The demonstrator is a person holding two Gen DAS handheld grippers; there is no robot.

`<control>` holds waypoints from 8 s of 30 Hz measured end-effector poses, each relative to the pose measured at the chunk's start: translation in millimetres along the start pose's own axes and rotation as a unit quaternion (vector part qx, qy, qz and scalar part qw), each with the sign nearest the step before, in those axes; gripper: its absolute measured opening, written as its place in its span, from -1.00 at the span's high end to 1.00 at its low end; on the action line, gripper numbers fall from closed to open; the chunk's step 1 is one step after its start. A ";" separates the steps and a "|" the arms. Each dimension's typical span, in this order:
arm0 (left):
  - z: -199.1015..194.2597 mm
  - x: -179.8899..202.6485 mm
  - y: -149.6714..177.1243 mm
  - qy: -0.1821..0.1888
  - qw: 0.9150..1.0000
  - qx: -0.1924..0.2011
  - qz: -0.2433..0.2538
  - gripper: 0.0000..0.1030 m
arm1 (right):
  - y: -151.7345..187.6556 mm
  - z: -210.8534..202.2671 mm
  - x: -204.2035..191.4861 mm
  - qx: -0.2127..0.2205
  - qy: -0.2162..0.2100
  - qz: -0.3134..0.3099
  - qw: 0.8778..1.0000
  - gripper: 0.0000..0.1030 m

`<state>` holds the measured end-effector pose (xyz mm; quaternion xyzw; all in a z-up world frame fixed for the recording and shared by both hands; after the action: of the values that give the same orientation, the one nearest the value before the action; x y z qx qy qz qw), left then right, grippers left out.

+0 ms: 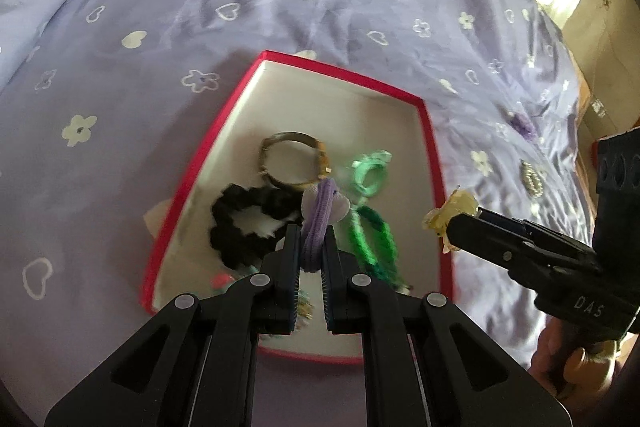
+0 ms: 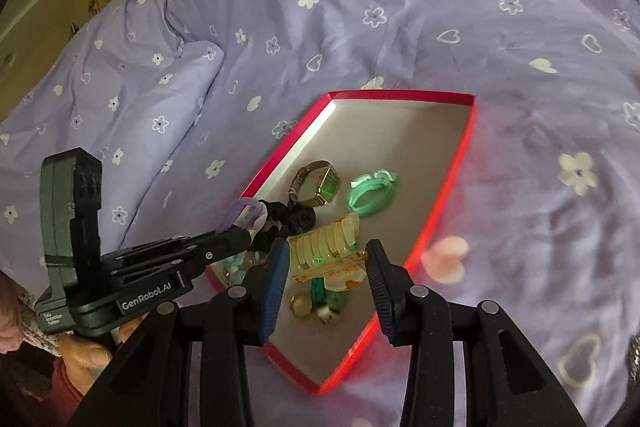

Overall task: Organize jewelry
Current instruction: 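Carry the purple hair tie and yellow clip into the box lid with both tools, then open both tools to release the hair tie and clip in the lid, then grasp the silver chain with the left tool while the right tool grasps the pink hair clip, then carry the silver chain and pink clip into the box lid with both tools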

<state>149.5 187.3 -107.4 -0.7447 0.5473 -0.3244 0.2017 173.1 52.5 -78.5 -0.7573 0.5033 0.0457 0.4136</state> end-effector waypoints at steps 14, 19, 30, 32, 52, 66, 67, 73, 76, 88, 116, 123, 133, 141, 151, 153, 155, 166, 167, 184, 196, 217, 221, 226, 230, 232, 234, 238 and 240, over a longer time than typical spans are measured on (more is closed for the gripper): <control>35.7 -31.5 0.8 -0.030 0.999 -0.018 -0.009 0.84 | 2.1 56.1 6.0 -0.042 0.020 -0.019 0.999 0.23; 40.1 -31.5 4.5 -0.038 0.999 -0.017 -0.006 0.78 | 0.1 56.7 3.2 -0.042 0.020 -0.024 0.999 0.23; 40.4 -32.3 5.9 -0.041 0.999 -0.017 -0.004 0.74 | -2.8 69.8 2.9 -0.037 0.019 -0.020 0.999 0.22; 40.6 -32.8 6.1 -0.043 0.999 -0.018 -0.002 0.68 | -2.5 69.8 3.4 -0.038 0.019 -0.018 0.999 0.19; 31.2 -30.5 4.4 -0.053 0.999 -0.013 -0.003 0.16 | -4.1 60.8 6.4 -0.029 0.012 -0.003 0.999 0.16; -4.4 -14.1 11.5 -0.054 0.998 0.012 -0.007 -0.27 | 2.7 -5.1 9.2 0.012 -0.002 0.024 1.000 -0.04; -8.3 -11.2 13.4 -0.050 0.999 0.013 -0.012 -0.27 | 4.4 -10.1 9.5 0.015 -0.003 0.025 1.000 -0.04; -21.8 16.8 25.0 -0.024 1.000 0.012 -0.015 -0.27 | 19.7 -54.0 25.5 0.037 0.012 0.035 0.999 -0.11; -24.1 37.3 30.7 -0.006 1.000 0.007 -0.007 -0.28 | 27.2 -77.0 40.8 0.046 0.022 0.049 0.998 -0.11; -23.0 119.6 51.2 0.042 0.998 -0.017 0.049 -0.32 | 56.1 -159.2 115.2 0.077 0.086 0.102 0.988 -0.15; 12.5 281.0 99.6 0.099 0.977 -0.084 0.168 -0.44 | 64.1 -206.2 244.8 0.036 0.171 -0.001 0.985 -0.16; 32.7 309.7 112.5 0.096 0.973 -0.101 0.182 -0.44 | 72.4 -174.6 245.4 -0.018 0.174 -0.094 0.980 0.34; 73.2 352.9 116.8 0.076 0.973 -0.085 0.199 -0.42 | 85.0 -222.0 279.8 0.078 0.111 0.096 0.986 0.66; 73.9 361.7 116.3 0.095 0.971 -0.062 0.210 0.70 | 95.1 -239.3 275.9 0.105 0.080 0.154 0.979 0.66; 20.8 342.1 114.5 0.130 0.971 -0.043 0.195 0.73 | 95.7 -247.5 235.6 0.122 0.074 0.160 0.977 0.66; 8.5 335.0 110.8 0.135 0.971 -0.034 0.194 0.73 | 94.9 -246.5 227.0 0.126 0.074 0.158 0.977 0.66; -0.5 328.7 106.6 0.139 0.971 -0.026 0.193 0.73 | 94.6 -244.4 217.8 0.129 0.074 0.156 0.977 0.66; -41.1 271.1 83.2 0.156 0.976 0.006 0.150 0.75 | 90.0 -222.3 162.5 0.120 0.067 0.143 0.980 0.66; -43.8 265.4 81.0 0.157 0.977 0.009 0.146 0.75 | 88.7 -218.8 155.1 0.118 0.065 0.138 0.981 0.66; -86.7 178.7 44.6 0.136 0.985 0.062 0.088 0.75 | 70.9 -166.6 75.6 0.086 0.035 0.081 0.992 0.66; -104.8 113.8 11.4 0.097 0.989 0.098 0.052 0.75 | 55.1 -126.6 36.8 0.065 0.006 0.057 0.996 0.66; -56.6 26.3 -9.9 0.040 0.995 0.086 0.009 0.75 | 28.9 -26.4 -6.5 0.017 -0.015 0.022 0.999 0.66; -42.2 16.4 -9.4 0.036 0.996 0.076 0.002 0.75 | 25.7 -4.0 -8.5 0.003 -0.012 0.015 1.000 0.66; -24.2 1.3 -5.0 0.025 0.998 0.063 -0.007 0.75 | 24.9 19.3 -8.5 -0.015 0.000 0.006 1.000 0.66; -12.8 -11.2 0.2 0.015 0.998 0.052 -0.012 0.75 | 28.4 33.7 -5.2 -0.029 0.013 0.000 1.000 0.66; -7.2 -17.3 4.1 0.009 0.999 0.046 -0.014 0.75 | 30.3 37.6 -3.7 -0.032 0.021 -0.006 0.999 0.66; -2.5 -22.0 7.5 0.003 0.999 0.042 -0.014 0.75 | 32.4 41.4 -2.9 -0.036 0.026 -0.010 0.999 0.66; 5.1 -28.9 14.5 -0.007 0.999 0.034 -0.013 0.75 | 35.8 48.1 -1.0 -0.042 0.033 -0.015 0.998 0.66; 8.0 -31.2 16.8 -0.008 0.999 0.030 -0.013 0.75 | 35.7 48.7 -1.4 -0.042 0.035 -0.018 0.998 0.66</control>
<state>137.7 211.0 -132.2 -0.7480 0.5261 -0.3370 0.2238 160.7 80.9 -130.3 -0.7839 0.5015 0.0334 0.3646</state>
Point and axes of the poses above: each gripper's, at about its wrist camera, not at the fingertips, and z roughly the way its jaws point, x to its right, y to its underside, the point moved 7 cm from there along z, roughly the way its jaws point, and after that the axes turned 8 degrees about x, right-handed, at the moved point
